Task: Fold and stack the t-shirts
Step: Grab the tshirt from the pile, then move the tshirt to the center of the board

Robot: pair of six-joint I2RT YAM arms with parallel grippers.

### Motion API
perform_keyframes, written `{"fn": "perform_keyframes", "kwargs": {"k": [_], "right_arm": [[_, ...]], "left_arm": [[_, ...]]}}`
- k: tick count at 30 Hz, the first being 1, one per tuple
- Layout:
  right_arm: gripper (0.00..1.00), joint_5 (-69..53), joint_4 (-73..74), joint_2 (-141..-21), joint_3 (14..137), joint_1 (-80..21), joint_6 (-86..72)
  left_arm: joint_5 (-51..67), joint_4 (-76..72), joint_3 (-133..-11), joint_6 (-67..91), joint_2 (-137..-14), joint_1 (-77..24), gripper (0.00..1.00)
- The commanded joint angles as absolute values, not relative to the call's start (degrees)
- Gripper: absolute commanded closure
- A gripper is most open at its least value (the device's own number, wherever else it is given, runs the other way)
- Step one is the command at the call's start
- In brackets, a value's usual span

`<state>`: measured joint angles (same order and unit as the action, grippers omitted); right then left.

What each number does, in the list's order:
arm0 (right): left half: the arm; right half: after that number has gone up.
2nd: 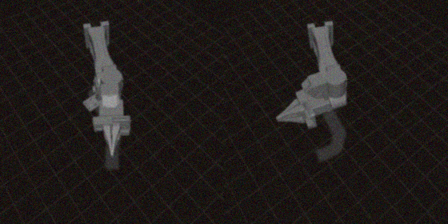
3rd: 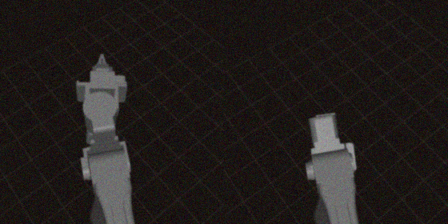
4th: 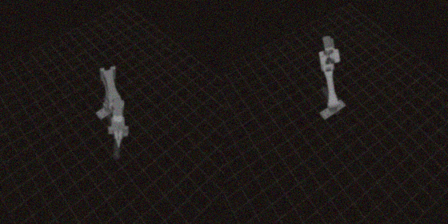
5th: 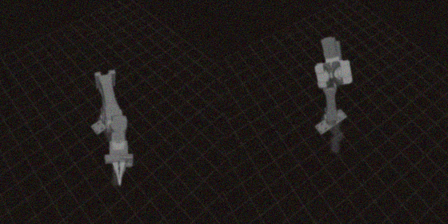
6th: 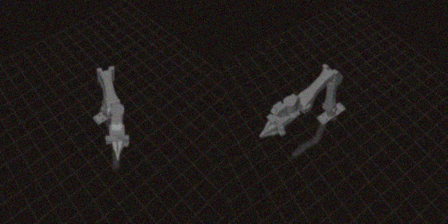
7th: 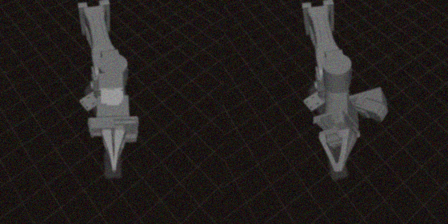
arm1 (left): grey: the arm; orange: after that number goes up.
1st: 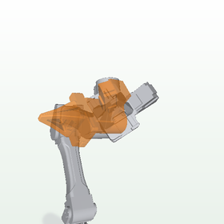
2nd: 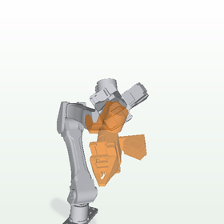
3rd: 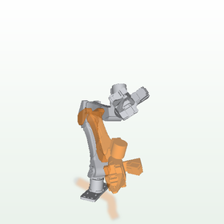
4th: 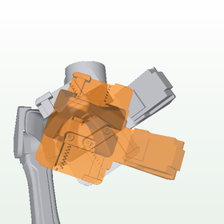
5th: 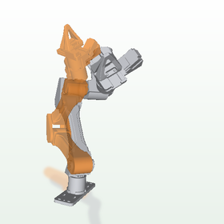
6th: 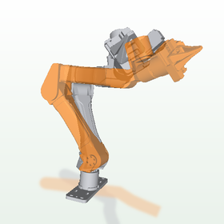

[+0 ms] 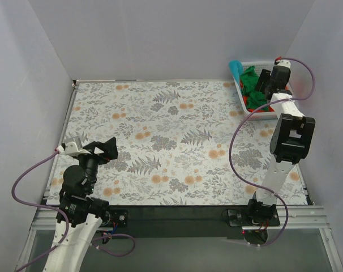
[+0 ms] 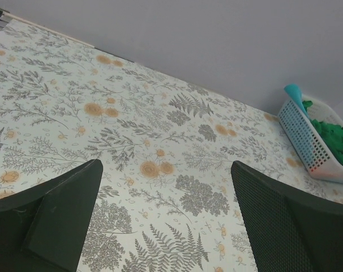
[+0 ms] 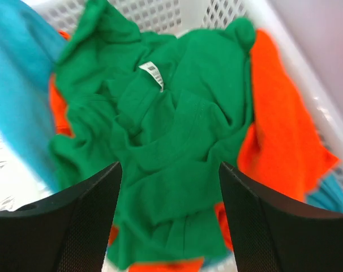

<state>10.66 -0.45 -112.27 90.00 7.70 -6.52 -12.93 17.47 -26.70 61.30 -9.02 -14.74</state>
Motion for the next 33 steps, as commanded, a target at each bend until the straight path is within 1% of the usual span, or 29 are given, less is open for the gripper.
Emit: {"fn": "perform_keyframes", "kwargs": {"k": [1, 4, 6, 7, 8, 10, 11, 12, 14, 15, 20, 23, 28, 29, 33], "right_arm": [[0.25, 5.3, -1.5, -118.7, 95.7, 8.3, -8.5], [0.26, 3.7, -1.0, -123.6, 99.0, 8.4, -7.7], [0.34, 3.0, -0.8, -125.5, 100.3, 8.5, -7.4], [0.42, 2.6, -0.9, -126.4, 100.6, 8.5, -7.0], [0.59, 1.9, -0.8, -126.6, 101.1, 8.6, -6.5], [0.79, 1.1, -0.4, -125.8, 101.6, 8.6, -5.7], [0.96, 1.1, -0.2, -125.0, 101.5, 8.4, -5.5], [0.99, 1.7, -0.1, -122.9, 101.3, 8.4, -5.1], [0.99, 3.5, -0.1, -120.1, 100.6, 7.5, -2.5], [0.99, 6.4, -0.1, -118.5, 100.3, 6.9, -1.2], [0.99, 12.0, -0.1, -107.0, 99.7, 2.1, 7.4], [0.99, 13.4, -0.1, -101.8, 100.8, 0.1, 10.1], [0.99, 7.1, -0.1, -94.1, 102.2, -5.8, 12.9], [0.99, 3.8, -0.1, -93.0, 102.2, -6.7, 13.0], [0.99, -2.4, 2.5, -87.6, 101.7, -13.1, 11.0]], "left_arm": [[-11.4, 16.7, -26.5, 59.6, -11.6, -14.6, 0.03], [-10.5, 16.6, -26.5, 59.5, -12.8, -14.6, 0.04], [-10.3, 16.7, -26.5, 59.5, -13.2, -14.6, 0.04], [-10.2, 16.7, -26.5, 59.5, -13.4, -14.6, 0.05], [-9.9, 16.7, -26.5, 59.5, -13.6, -14.6, 0.05], [-9.6, 16.6, -26.6, 59.5, -14.0, -14.6, 0.06], [-9.3, 16.6, -26.5, 59.5, -14.3, -14.6, 0.06], [-9.2, 16.6, -26.5, 59.4, -14.6, -14.6, 0.06], [-9.5, 16.7, -26.6, 59.5, -14.8, -14.5, 0.06], [-9.8, 16.7, -26.5, 59.5, -14.7, -14.5, 0.06], [-9.8, 16.6, -26.5, 59.4, -14.1, -14.6, 0.07], [-9.8, 16.6, -26.5, 59.4, -13.2, -14.6, 0.07], [-9.7, 16.6, -26.5, 59.7, -12.1, -14.6, 0.07], [-9.7, 16.6, -26.3, 59.8, -11.6, -14.6, 0.07], [-9.2, 16.3, -26.1, 59.9, -10.4, -14.6, 0.07]]}}
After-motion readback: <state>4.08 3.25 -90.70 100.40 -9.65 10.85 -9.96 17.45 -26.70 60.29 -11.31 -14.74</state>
